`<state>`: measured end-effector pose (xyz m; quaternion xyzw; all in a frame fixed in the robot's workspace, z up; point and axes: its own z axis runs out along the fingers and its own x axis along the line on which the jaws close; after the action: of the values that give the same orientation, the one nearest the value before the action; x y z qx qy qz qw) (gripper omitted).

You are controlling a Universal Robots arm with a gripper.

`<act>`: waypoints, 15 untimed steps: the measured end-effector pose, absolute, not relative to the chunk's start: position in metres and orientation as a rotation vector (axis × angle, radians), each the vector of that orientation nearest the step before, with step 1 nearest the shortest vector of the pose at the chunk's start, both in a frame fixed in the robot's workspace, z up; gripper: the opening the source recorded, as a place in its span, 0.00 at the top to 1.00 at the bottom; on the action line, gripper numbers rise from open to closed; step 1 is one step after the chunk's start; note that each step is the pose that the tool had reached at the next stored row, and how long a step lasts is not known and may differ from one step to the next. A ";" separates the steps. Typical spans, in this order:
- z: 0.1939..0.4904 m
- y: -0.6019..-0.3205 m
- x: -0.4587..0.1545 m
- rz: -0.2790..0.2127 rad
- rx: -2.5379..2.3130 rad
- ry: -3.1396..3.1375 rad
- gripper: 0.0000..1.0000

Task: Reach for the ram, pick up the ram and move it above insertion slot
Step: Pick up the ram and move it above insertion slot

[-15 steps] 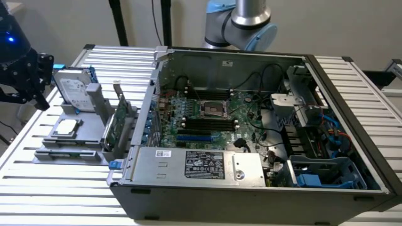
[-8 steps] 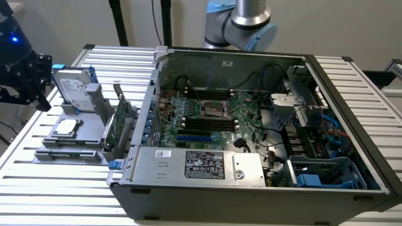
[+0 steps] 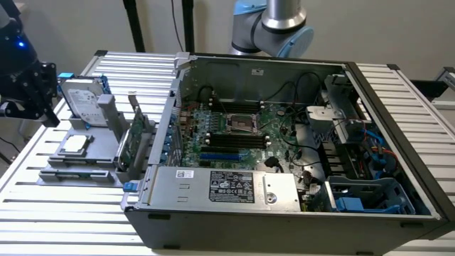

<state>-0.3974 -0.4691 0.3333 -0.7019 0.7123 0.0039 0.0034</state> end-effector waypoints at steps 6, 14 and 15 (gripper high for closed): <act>0.332 -0.469 -0.397 0.012 -2.314 2.115 0.89; 0.331 -0.469 -0.397 0.012 -2.318 2.109 0.76; 0.331 -0.470 -0.397 0.012 -2.318 2.109 0.70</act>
<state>-0.3974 -0.4697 0.3306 -0.7396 0.6730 0.0039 0.0037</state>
